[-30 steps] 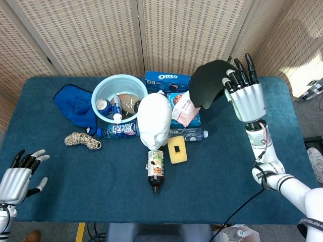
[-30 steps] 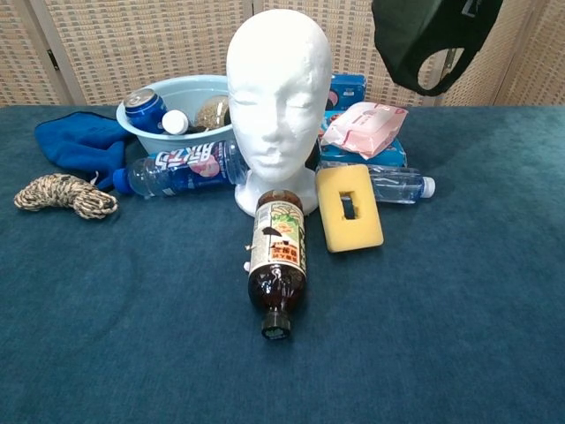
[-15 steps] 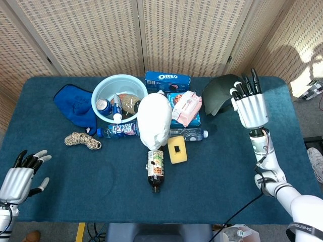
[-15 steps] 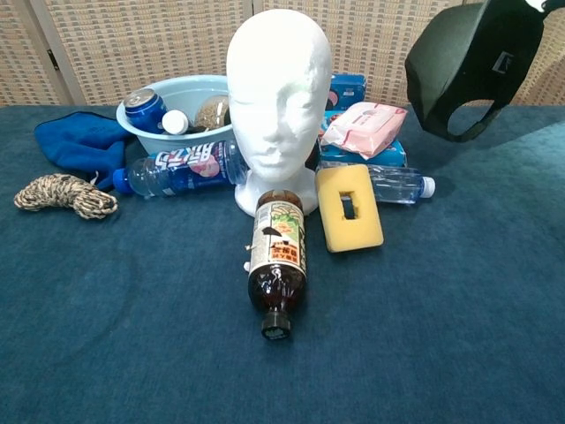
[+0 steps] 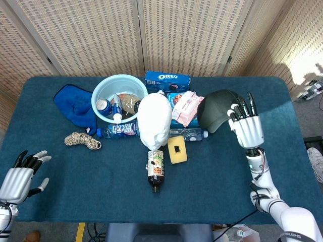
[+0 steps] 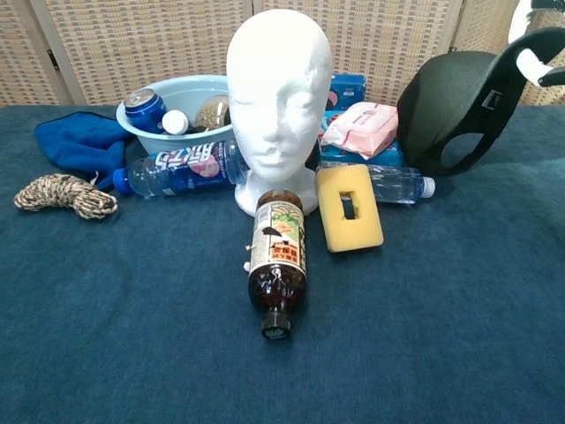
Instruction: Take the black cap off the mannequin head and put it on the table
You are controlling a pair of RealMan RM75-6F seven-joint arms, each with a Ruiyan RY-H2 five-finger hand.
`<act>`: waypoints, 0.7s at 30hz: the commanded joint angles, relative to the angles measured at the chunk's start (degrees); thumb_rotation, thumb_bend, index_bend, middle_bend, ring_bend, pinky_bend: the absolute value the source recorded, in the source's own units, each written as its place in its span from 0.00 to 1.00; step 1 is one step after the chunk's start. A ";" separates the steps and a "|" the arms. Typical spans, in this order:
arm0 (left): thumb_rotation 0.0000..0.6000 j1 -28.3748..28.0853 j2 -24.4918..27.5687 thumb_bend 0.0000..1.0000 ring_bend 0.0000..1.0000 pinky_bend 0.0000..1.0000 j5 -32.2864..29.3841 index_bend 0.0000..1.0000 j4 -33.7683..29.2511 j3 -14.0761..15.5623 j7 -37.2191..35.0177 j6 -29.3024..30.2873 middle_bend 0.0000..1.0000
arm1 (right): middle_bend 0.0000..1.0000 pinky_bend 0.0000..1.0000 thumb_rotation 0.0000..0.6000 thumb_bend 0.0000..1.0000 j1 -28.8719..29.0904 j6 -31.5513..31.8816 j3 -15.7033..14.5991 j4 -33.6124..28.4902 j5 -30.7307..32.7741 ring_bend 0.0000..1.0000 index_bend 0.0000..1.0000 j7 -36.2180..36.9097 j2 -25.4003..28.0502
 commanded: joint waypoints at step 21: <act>1.00 0.16 -0.39 0.29 0.16 0.02 0.34 0.25 0.75 0.74 -0.76 -0.24 0.16 | 0.28 0.00 1.00 0.07 -14.27 1.00 -6.11 -28.04 -1.42 0.10 0.42 -9.43 6.25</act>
